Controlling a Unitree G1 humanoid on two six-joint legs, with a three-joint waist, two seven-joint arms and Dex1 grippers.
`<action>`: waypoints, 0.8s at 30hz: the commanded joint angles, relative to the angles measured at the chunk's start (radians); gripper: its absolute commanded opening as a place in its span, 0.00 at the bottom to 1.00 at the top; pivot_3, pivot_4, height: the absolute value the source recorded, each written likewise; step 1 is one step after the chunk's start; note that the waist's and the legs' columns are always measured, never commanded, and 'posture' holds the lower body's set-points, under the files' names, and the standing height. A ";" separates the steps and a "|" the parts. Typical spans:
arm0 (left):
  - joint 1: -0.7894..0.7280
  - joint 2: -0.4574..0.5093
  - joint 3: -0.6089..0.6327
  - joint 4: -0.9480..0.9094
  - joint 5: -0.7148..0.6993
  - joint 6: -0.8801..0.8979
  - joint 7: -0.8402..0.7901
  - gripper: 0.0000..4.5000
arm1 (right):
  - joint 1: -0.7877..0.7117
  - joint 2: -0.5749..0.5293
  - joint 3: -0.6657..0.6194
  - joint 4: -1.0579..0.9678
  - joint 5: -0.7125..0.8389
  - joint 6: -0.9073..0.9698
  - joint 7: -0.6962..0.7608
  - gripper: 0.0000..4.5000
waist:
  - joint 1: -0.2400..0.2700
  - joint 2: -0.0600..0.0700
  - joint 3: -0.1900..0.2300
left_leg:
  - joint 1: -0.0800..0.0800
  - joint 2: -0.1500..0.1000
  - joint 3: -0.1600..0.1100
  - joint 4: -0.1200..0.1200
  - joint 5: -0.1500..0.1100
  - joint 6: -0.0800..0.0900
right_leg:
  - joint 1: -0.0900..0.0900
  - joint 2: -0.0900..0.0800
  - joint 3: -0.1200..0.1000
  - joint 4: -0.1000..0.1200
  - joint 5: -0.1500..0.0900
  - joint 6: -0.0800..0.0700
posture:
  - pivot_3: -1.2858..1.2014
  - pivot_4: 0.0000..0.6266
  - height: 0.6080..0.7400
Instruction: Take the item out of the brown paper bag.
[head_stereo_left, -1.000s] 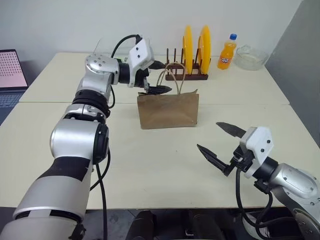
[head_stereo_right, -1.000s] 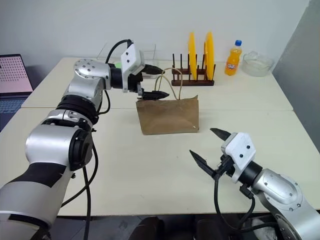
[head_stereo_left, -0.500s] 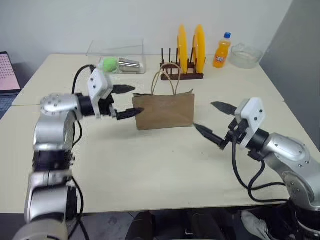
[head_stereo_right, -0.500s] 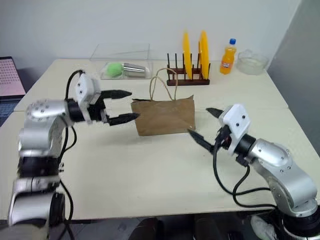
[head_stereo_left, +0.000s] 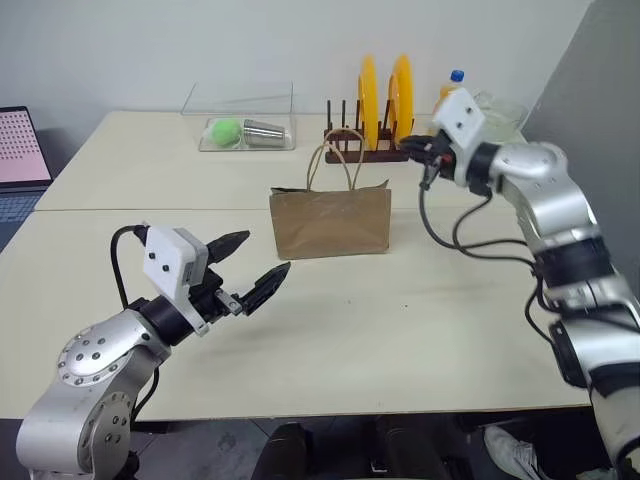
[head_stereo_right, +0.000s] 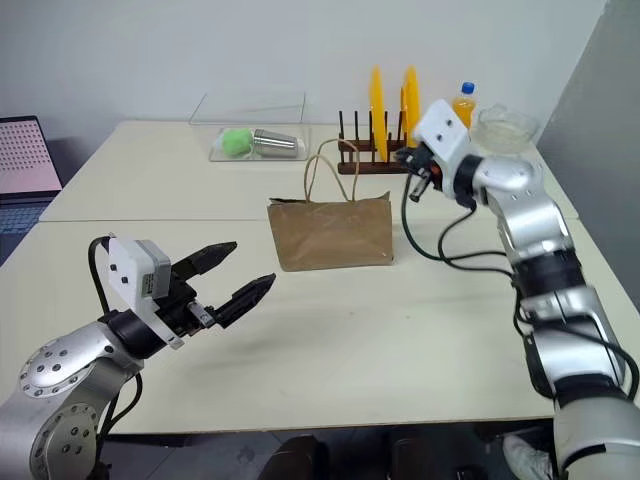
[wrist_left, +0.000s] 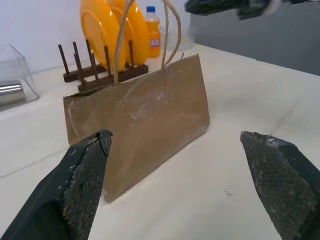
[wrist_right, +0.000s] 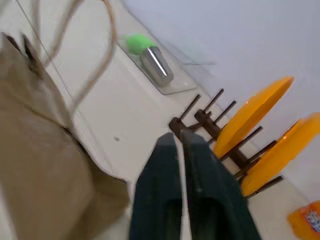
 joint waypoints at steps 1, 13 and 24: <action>0.011 0.023 -0.034 -0.062 -0.015 -0.033 0.032 0.97 | -0.133 0.058 0.054 0.283 -0.127 -0.177 0.003 0.00 | 0.001 0.000 0.000 | 0.000 0.000 0.000 0.000 0.000 0.000 | 0.000 0.000 0.000 0.000 0.000 0.000 | 0.52 0.24 1.00; 0.012 0.101 -0.099 -0.075 -0.054 -0.036 0.070 0.97 | -0.248 0.191 0.129 0.587 -0.332 -0.325 0.068 0.00 | 0.001 0.001 0.001 | -0.003 -0.001 0.000 0.000 0.000 -0.001 | -0.002 -0.002 0.000 -0.001 0.000 0.000 | 0.52 0.24 1.00; 0.271 0.245 -0.045 0.013 -0.046 -0.205 -0.152 0.97 | -0.025 0.087 0.068 0.134 -0.133 -0.335 0.642 0.00 | 0.001 0.005 0.003 | -0.003 -0.001 -0.001 -0.001 0.000 0.000 | -0.003 -0.002 -0.001 -0.001 0.000 0.000 | 0.52 0.24 1.00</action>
